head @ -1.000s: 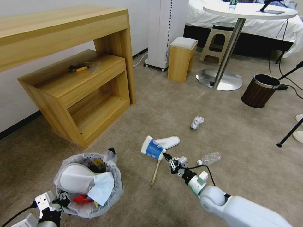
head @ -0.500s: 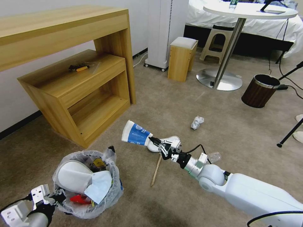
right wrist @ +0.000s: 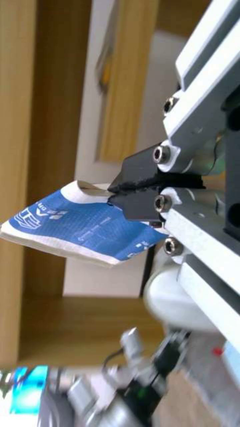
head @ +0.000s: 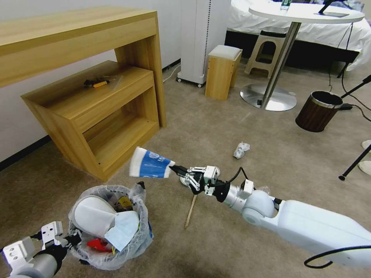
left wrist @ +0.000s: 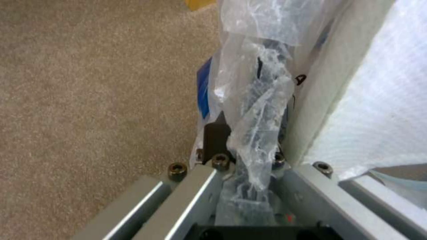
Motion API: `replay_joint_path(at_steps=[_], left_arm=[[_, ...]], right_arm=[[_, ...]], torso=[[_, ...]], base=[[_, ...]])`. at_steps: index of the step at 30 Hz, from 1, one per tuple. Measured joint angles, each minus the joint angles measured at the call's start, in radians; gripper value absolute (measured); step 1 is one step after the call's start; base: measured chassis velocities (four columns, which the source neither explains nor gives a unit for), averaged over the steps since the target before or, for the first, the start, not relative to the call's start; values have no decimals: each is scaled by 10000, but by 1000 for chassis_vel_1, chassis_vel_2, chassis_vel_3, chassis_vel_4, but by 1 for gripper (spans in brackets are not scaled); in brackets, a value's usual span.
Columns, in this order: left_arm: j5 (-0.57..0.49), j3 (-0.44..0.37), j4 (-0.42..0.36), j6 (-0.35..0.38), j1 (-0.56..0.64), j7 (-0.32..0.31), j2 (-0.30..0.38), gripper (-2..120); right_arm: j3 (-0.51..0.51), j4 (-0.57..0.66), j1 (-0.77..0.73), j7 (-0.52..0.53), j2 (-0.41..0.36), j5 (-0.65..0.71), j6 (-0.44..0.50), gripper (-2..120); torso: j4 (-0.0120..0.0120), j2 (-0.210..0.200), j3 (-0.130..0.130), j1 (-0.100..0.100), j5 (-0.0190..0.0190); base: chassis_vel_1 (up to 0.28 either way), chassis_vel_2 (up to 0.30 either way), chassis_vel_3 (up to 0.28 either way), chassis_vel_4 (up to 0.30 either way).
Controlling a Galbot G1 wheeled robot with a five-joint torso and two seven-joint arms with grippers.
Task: Pick up the trash bin and place the garbage on the floor into it.
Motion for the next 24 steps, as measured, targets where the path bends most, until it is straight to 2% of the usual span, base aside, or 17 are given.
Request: replay_joint_path(at_steps=[8, 19, 24], left_arm=[[10, -6, -16, -47, 21, -8, -141, 0], [-32, 59, 53, -125, -142, -49, -98, 0], [-32, 55, 49, -188, -163, -49, -102, 0]], right_arm=[[-1924, 403, 1980, -140, 1016, 559, -17, 0], [-3209, 109, 2853, -288, 1824, 746, -20, 0], [-3508, 15, 2967, -329, 1960, 684, -2, 0]], torso=[[3, 0, -1, 0, -1], [1, 0, 0, 0, 0], [0, 0, 0, 0, 1]], base=[[0, 0, 0, 0], [0, 0, 0, 0], [0, 0, 0, 0]])
